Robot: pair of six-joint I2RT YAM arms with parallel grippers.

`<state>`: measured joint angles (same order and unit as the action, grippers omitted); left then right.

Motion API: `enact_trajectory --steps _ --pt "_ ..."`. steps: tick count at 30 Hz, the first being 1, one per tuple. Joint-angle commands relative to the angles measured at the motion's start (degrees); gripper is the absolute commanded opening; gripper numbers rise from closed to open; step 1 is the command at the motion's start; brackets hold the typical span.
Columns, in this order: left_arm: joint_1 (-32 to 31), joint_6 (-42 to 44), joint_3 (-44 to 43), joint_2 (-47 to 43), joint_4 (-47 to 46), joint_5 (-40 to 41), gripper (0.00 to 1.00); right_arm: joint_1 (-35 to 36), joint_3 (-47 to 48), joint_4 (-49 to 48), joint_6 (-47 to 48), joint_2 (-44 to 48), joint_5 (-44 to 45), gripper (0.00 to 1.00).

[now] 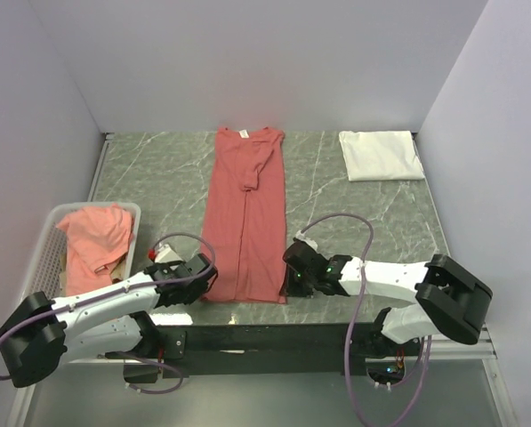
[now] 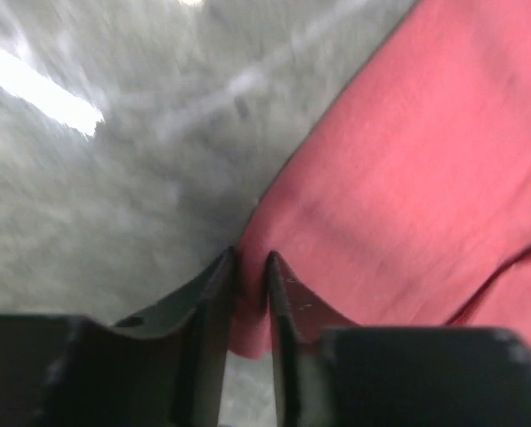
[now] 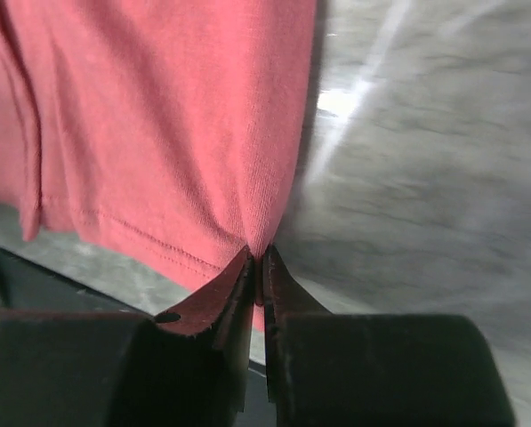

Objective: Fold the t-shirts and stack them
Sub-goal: Fold the tshirt

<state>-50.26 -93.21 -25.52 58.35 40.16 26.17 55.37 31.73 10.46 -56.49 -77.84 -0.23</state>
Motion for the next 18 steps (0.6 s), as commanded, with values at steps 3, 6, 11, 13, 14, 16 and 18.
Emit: enact_trajectory --steps 3,6,11,13,14,16,18 --pt "-6.51 -3.73 -0.58 2.11 1.06 -6.21 0.16 -2.36 -0.17 12.04 4.36 5.24 6.65 0.13" --pt "-10.73 -5.31 -2.78 4.31 1.85 -6.75 0.14 -3.43 -1.05 14.58 6.3 8.49 6.47 0.13" --pt "-14.6 -6.46 -5.5 5.99 4.31 -7.01 0.17 -3.17 -3.77 14.68 7.18 10.96 3.06 0.19" --pt "-14.69 -6.2 -5.33 5.46 4.4 -7.54 0.22 -2.73 -4.91 13.11 7.27 10.87 1.73 0.24" --pt "-14.69 -5.93 -5.24 5.03 4.66 -7.71 0.3 -2.64 -5.27 13.36 7.36 10.87 1.72 0.32" --pt "-14.69 -4.88 -5.77 4.41 5.62 -7.54 0.44 -2.64 -5.01 15.1 7.8 12.44 1.9 0.43" --pt "-14.78 -4.7 -7.0 3.18 9.13 -6.84 0.6 -2.73 -3.52 17.04 8.23 16.38 1.99 0.55"
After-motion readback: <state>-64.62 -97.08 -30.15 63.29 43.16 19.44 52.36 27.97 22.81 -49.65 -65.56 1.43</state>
